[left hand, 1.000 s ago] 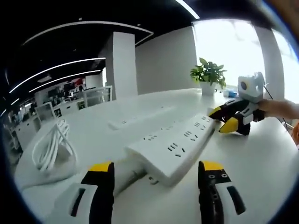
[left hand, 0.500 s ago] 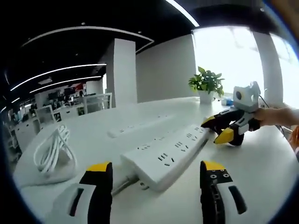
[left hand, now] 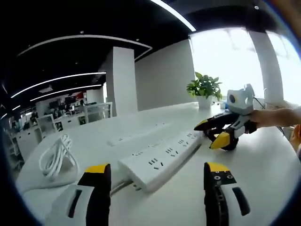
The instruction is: Straighten the power strip on the desk, plug the charger into it
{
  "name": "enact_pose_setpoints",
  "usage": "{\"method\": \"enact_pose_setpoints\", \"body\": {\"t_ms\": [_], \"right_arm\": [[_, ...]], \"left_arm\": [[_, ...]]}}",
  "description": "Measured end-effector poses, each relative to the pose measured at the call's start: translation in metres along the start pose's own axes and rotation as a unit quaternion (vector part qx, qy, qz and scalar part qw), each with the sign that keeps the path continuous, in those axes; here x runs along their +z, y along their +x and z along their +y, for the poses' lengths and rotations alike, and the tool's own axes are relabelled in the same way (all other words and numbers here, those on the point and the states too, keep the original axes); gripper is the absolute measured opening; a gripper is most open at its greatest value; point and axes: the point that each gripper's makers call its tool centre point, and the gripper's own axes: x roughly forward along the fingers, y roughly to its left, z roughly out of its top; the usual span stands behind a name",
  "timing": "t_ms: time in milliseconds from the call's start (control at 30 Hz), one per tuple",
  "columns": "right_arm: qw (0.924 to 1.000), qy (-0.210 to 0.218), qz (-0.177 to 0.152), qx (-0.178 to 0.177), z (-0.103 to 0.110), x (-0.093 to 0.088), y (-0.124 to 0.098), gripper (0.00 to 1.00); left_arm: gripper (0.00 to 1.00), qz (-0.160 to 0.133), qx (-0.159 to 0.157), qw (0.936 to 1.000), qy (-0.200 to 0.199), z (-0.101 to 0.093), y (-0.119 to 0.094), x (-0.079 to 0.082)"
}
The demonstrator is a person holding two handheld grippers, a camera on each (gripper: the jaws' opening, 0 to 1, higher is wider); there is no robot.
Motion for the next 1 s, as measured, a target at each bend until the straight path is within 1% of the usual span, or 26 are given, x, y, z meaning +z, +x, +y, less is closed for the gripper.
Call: {"method": "enact_pose_setpoints", "body": {"t_ms": [167,267,467,600,700,767,867,1000], "right_arm": [[0.9999,-0.013,-0.005,0.009,0.009,0.002,-0.002,0.66],[0.9997,-0.018,-0.012,0.011,0.012,0.006,-0.005,0.67],[0.9991,-0.024,-0.029,0.017,0.018,0.015,-0.014,0.67],[0.9983,-0.027,-0.047,0.021,0.019,0.021,-0.023,0.67],[0.9976,-0.031,-0.060,0.018,0.017,0.025,-0.029,0.67],[0.9972,-0.033,-0.066,0.012,0.014,0.028,-0.034,0.67],[0.9963,-0.024,-0.082,0.008,0.010,0.035,-0.043,0.66],[0.9949,-0.024,-0.098,0.005,0.010,0.043,-0.055,0.65]], "left_arm": [[0.88,-0.008,-0.003,1.0000,0.002,-0.008,-0.003,0.002],[0.89,-0.007,-0.003,0.9999,0.007,-0.010,-0.004,0.001],[0.91,-0.021,-0.004,0.9998,0.002,-0.017,-0.011,0.006],[0.91,-0.027,-0.005,0.9996,0.001,-0.020,-0.015,0.009],[0.90,-0.034,-0.004,0.9994,0.001,-0.021,-0.019,0.011],[0.90,-0.038,0.003,0.9992,0.006,-0.020,-0.022,0.011],[0.89,-0.043,0.012,0.9990,0.003,-0.017,-0.028,0.011],[0.80,-0.049,0.011,0.9987,-0.012,-0.017,-0.036,0.011]]}}
